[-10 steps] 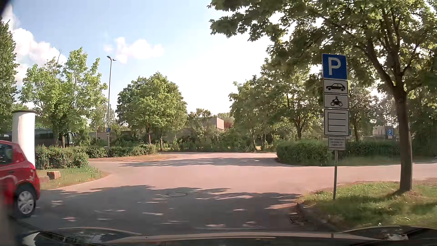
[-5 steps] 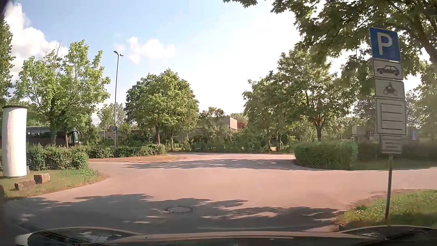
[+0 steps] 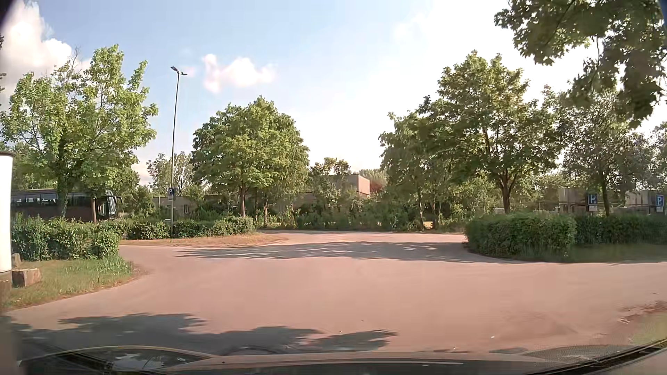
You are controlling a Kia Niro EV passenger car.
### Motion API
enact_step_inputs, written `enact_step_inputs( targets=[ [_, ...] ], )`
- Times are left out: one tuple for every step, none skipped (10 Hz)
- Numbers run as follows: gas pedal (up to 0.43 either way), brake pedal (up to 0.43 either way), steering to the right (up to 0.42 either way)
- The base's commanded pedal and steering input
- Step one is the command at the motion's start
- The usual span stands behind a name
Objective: Follow the waypoints while adhering to traffic rules and regulations
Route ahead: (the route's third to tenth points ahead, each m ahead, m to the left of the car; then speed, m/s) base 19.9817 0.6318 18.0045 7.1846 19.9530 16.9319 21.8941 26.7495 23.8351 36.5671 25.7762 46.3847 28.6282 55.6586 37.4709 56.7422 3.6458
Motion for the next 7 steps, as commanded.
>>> enact_step_inputs(
  targets=[
    [0.000, 0.012, 0.004],
    [0.000, 0.012, 0.015],
    [0.000, 0.012, 0.028],
    [0.000, 0.012, 0.031],
    [0.000, 0.012, 0.036],
    [0.000, 0.012, 0.041],
    [0.000, 0.012, 0.046]
  ],
)
